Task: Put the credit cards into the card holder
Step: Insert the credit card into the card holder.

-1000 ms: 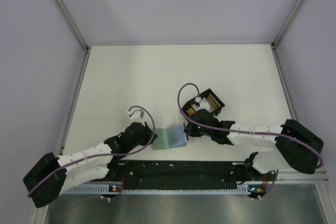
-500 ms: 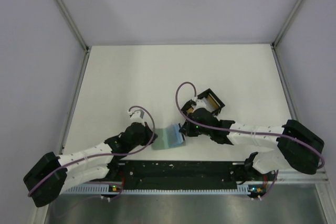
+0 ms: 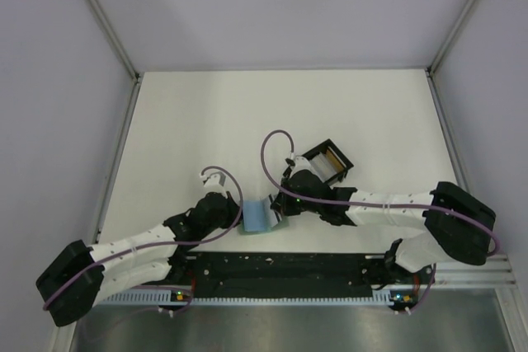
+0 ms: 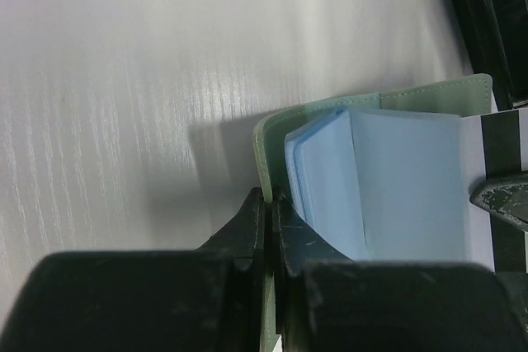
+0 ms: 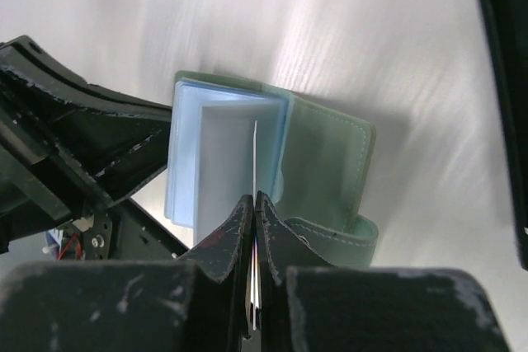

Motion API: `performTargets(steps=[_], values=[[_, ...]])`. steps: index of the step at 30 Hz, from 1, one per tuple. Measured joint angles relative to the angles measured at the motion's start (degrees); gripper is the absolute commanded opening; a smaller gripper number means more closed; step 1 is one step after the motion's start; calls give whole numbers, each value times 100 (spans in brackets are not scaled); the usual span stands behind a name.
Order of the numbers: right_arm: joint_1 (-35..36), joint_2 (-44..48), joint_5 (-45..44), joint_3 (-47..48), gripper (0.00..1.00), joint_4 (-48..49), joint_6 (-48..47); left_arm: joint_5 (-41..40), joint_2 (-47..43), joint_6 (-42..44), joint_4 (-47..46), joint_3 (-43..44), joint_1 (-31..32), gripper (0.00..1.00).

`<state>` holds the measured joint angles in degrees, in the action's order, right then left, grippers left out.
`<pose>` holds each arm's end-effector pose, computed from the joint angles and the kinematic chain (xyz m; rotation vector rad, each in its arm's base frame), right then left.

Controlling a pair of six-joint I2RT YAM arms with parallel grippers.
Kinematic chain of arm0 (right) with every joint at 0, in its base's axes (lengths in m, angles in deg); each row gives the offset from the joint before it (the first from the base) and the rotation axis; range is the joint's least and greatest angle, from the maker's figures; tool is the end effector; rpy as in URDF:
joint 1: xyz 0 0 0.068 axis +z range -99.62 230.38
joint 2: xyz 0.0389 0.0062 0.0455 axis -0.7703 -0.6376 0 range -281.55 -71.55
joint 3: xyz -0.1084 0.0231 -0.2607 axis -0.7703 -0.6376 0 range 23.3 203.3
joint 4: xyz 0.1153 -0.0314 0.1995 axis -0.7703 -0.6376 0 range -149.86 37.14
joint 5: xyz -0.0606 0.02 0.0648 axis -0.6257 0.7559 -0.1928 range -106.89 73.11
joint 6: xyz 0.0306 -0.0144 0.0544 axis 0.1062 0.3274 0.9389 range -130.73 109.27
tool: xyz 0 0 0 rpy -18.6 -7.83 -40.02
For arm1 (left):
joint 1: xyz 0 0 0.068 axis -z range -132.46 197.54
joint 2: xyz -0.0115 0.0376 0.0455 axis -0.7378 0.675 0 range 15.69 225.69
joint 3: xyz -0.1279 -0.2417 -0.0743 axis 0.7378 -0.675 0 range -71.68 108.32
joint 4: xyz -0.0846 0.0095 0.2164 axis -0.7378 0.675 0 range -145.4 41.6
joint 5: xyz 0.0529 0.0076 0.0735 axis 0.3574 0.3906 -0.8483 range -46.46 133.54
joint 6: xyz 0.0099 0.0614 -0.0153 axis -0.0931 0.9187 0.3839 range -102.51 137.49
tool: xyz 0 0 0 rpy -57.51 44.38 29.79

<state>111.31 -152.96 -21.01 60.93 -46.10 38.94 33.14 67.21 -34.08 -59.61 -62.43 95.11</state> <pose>0.1360 0.2373 0.2062 -0.1923 2.3907 0.9335 0.1039 -0.1004 0.1535 -0.1843 2.3199 -0.7250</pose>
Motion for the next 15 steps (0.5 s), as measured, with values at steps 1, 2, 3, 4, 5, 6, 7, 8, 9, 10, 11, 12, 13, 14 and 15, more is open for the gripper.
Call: performTargets(steps=[1, 2, 3, 4, 5, 6, 7, 8, 9, 10, 11, 12, 13, 14, 15], values=[[-2, 24, -68, 0, 0, -66, -7, -4, -35, 2, 15, 0, 0, 0], [-2, 76, -144, 0, 0, -142, -7, -7, -79, 7, 35, 0, 0, 0], [-2, 160, -225, 0, 0, -223, -7, -13, -120, 9, 55, 0, 0, 0], [-2, 264, -293, 0, 0, -299, -7, -20, -160, 11, 83, 2, 0, 0], [-2, 369, -352, 0, 0, -348, -7, -33, -186, 13, 120, 7, 0, 0], [-2, 509, -428, 0, 0, -393, -9, -46, -216, 26, 157, 11, 0, 0], [-2, 667, -516, 0, 0, -435, -15, -55, -232, 26, 184, 17, 0, 0], [-2, 822, -590, 0, 0, -470, -22, -61, -243, 31, 199, 22, 0, 0], [-2, 960, -656, 0, 0, -481, -35, -66, -251, 33, 219, 26, 0, 0], [-2, 1099, -713, 0, 0, -485, -59, -72, -258, 33, 232, 28, 0, 0], [-2, 1215, -758, 0, 0, -487, -74, -79, -264, 33, 240, 28, 0, 0], [-2, 1303, -785, 0, 0, -485, -98, -81, -267, 33, 245, 28, 0, 0], [-2, 1346, -782, 0, 0, -474, -111, -81, -267, 33, 247, 28, 0, 0], [0, 1357, -769, 0, 0, -448, -127, -81, -267, 33, 247, 28, 0, 0], [4, 1346, -734, 0, 0, -428, -131, -81, -267, 33, 247, 28, 0, 0]])
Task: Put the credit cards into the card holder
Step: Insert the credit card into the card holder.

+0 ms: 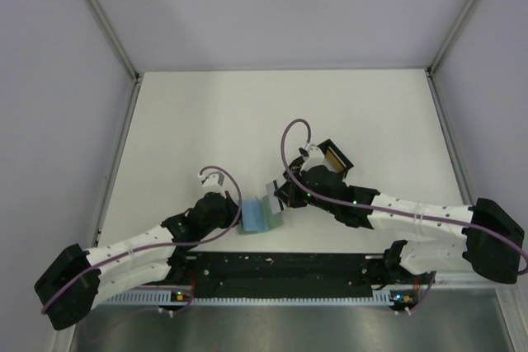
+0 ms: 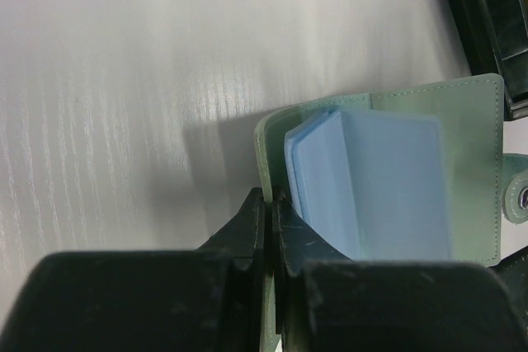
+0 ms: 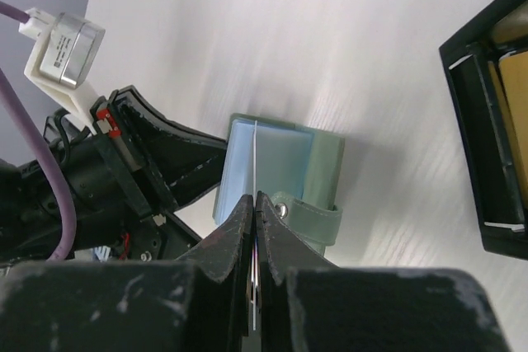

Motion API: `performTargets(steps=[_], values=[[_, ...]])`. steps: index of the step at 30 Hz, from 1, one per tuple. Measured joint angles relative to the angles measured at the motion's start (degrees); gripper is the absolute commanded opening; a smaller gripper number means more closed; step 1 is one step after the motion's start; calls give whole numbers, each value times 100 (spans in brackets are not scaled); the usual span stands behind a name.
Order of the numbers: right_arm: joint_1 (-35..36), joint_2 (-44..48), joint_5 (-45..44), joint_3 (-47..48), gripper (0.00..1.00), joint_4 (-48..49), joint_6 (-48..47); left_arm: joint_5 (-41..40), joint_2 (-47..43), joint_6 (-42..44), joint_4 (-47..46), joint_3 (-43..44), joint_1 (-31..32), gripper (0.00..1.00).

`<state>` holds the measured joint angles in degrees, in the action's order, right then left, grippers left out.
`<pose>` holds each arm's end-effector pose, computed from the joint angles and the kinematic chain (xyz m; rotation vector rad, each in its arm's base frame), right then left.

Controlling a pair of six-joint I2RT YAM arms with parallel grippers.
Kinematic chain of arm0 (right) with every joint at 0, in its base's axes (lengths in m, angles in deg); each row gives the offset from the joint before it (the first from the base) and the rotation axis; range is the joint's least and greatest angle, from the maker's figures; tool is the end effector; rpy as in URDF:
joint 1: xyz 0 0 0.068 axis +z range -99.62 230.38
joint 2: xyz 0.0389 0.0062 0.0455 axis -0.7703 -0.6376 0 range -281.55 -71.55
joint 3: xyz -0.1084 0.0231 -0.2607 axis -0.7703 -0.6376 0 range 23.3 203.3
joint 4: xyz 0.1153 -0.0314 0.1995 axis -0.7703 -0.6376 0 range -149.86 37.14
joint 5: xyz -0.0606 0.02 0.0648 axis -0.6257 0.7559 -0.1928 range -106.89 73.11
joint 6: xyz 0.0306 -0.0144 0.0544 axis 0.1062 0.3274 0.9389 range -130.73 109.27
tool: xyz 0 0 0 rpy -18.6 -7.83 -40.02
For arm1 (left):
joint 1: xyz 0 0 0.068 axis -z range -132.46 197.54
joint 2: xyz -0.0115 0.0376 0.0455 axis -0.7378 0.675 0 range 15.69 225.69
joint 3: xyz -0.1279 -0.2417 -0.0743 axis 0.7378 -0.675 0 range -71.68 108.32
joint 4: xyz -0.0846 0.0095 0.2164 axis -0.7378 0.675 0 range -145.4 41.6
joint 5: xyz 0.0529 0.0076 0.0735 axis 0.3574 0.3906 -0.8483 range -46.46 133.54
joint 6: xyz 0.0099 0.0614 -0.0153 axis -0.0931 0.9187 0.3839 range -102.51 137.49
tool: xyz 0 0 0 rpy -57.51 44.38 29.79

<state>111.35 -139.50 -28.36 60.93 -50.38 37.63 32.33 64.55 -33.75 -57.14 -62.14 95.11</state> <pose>0.1252 0.2052 0.2547 -0.1085 2.1909 0.9496 0.1014 -0.0967 0.1566 -0.1857 2.3052 -0.7162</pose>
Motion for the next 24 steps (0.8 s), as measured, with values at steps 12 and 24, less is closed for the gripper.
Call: performTargets(steps=[12, 24], values=[[446, -1123, 334, 787, 0, 107, -92, 48, 0, 35, 37, 160, 0, 0], [319, -1475, 122, 483, 0, 15, -42, 44, -2, 37, 48, 162, 0, 0]])
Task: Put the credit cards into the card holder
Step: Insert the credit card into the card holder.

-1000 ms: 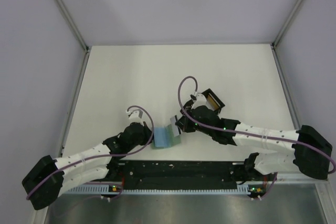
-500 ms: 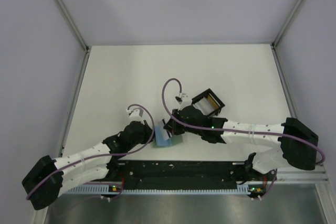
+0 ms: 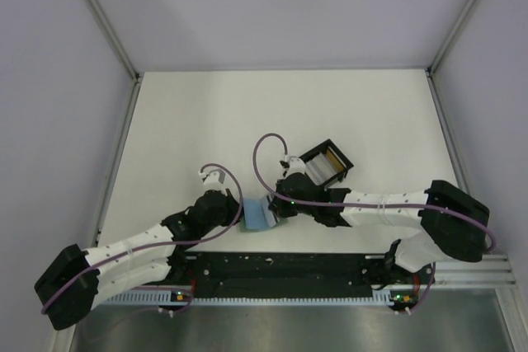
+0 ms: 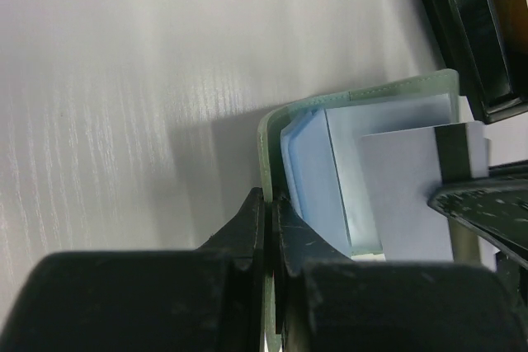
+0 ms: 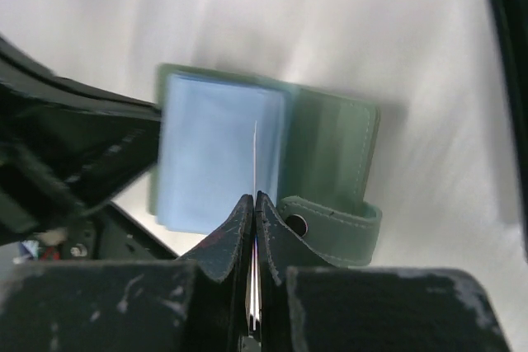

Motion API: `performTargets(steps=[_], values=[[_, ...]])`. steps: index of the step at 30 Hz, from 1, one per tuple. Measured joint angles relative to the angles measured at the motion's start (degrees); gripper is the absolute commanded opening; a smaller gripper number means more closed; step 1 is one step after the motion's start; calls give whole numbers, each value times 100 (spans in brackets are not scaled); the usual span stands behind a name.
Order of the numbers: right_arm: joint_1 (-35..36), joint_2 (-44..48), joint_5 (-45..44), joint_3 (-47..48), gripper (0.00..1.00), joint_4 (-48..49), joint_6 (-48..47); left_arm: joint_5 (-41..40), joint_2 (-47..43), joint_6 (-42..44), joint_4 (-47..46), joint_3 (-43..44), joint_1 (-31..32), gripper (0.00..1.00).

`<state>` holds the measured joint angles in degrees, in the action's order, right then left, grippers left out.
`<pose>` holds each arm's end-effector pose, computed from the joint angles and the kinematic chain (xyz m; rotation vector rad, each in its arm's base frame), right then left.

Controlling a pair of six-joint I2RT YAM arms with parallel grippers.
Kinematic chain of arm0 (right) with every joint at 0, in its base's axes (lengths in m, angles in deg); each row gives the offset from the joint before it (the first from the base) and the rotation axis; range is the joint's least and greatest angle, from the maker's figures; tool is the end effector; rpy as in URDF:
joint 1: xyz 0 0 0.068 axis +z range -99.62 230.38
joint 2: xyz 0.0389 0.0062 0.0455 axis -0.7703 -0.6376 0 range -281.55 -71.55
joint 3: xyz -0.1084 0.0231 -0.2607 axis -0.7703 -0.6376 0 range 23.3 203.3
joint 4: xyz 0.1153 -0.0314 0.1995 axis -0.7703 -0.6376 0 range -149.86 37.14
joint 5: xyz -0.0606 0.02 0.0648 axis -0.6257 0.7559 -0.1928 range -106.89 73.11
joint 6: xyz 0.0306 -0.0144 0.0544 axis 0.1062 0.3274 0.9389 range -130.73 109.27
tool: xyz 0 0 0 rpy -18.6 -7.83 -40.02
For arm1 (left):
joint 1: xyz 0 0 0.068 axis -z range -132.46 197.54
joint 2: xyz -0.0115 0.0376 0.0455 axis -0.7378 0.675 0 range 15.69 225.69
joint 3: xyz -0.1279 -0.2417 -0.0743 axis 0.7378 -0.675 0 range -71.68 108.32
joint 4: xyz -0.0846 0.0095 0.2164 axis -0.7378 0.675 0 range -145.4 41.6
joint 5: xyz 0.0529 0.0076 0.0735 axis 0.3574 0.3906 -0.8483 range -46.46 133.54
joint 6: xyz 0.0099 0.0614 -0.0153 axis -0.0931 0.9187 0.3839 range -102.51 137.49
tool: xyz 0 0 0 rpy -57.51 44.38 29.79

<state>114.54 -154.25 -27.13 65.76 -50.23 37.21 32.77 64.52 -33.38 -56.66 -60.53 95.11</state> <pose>0.1319 0.2521 0.2187 -0.2296 2.3494 0.8445 0.1038 -0.0998 0.1643 -0.1754 2.2907 -0.7364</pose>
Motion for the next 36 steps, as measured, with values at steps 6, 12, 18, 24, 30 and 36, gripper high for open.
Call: performTargets(steps=[6, 12, 18, 24, 30, 36], values=[[-260, -20, 190, -723, 0, 295, 188, -17, 2, -7, -9, -2, 0, 0], [-494, -22, 614, -1215, 0, 1228, 439, -61, 197, -22, -131, -48, 0, 0], [-516, -203, 885, -1360, 0, 2059, 649, -87, 546, -90, -299, -48, 0, 0], [-647, -345, 1073, -1473, 0, 2522, 782, -92, 608, -162, -380, -50, 0, 0], [-824, -551, 1191, -1585, 0, 2793, 890, -96, 608, -173, -382, -52, 0, 0], [-922, -723, 1316, -1587, 0, 3018, 940, -98, 612, -173, -387, -52, 0, 0]])
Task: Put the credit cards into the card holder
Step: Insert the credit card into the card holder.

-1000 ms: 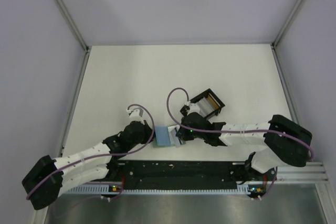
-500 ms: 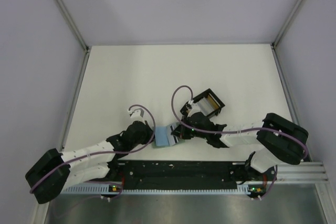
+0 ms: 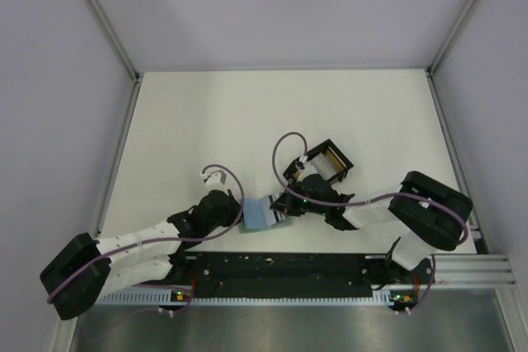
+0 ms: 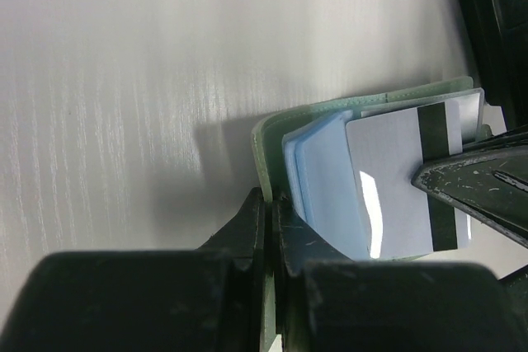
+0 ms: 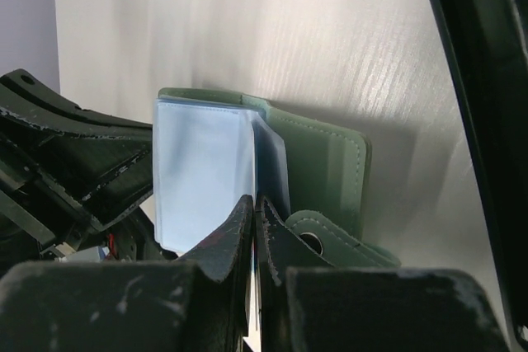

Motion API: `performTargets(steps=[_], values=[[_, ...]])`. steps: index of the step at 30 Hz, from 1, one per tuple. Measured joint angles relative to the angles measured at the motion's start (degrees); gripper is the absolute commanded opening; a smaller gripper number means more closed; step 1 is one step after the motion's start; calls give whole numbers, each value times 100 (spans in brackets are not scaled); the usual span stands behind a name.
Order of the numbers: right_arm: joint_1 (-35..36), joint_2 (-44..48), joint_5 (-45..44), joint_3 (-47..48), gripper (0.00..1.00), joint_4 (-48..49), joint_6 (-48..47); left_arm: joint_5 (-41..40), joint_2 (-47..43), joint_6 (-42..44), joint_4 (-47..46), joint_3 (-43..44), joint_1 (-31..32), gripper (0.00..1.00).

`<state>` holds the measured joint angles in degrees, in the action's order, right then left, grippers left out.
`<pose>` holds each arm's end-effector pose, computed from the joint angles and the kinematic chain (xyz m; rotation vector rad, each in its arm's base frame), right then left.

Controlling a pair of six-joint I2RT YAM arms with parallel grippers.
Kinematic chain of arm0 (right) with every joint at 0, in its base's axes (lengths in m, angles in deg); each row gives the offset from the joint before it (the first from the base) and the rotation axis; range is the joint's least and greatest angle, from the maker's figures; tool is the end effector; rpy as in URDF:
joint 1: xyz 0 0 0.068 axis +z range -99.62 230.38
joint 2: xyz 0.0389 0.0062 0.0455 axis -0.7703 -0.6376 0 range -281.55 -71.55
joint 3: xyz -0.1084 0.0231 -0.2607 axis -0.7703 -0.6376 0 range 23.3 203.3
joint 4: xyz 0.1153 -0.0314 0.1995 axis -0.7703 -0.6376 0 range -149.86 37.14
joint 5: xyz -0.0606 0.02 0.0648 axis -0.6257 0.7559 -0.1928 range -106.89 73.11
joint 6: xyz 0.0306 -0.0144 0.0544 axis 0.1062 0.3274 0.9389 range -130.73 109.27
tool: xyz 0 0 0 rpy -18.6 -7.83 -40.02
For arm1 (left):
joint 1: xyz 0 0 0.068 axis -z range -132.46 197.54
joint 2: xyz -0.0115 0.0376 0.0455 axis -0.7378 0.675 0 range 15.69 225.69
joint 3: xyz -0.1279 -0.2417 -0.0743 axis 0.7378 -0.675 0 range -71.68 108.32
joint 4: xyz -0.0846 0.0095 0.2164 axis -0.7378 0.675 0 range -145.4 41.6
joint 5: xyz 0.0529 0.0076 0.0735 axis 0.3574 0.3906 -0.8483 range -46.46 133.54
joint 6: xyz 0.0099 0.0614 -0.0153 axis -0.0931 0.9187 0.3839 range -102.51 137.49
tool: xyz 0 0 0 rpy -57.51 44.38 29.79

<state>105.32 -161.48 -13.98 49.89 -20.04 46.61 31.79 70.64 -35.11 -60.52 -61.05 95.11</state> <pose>0.1563 0.2271 0.1613 0.0153 2.3538 1.1500 0.1100 -0.1054 0.1546 -0.2165 2.3263 -0.6961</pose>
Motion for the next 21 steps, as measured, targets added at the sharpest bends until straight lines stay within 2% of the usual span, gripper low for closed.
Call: performTargets(steps=[7, 12, 14, 16, 18, 21], values=[[-48, -461, 293, -17, 0, 721, 282, -37, 125, 0, -153, 2, 0, 0], [-48, -566, 339, -35, 0, 850, 431, -52, 153, 0, -190, 2, 0, 0], [-48, -566, 321, -35, 0, 817, 455, -55, 153, -4, -184, 4, 0, 12], [-48, -566, 286, -35, 0, 761, 492, -66, 151, -28, -120, 28, 0, 17], [-48, -564, 254, -35, 0, 699, 540, -83, 138, -92, 76, 103, 0, 39], [-46, -549, 184, -33, 0, 612, 581, -153, -52, -195, 468, 238, 0, 52]])
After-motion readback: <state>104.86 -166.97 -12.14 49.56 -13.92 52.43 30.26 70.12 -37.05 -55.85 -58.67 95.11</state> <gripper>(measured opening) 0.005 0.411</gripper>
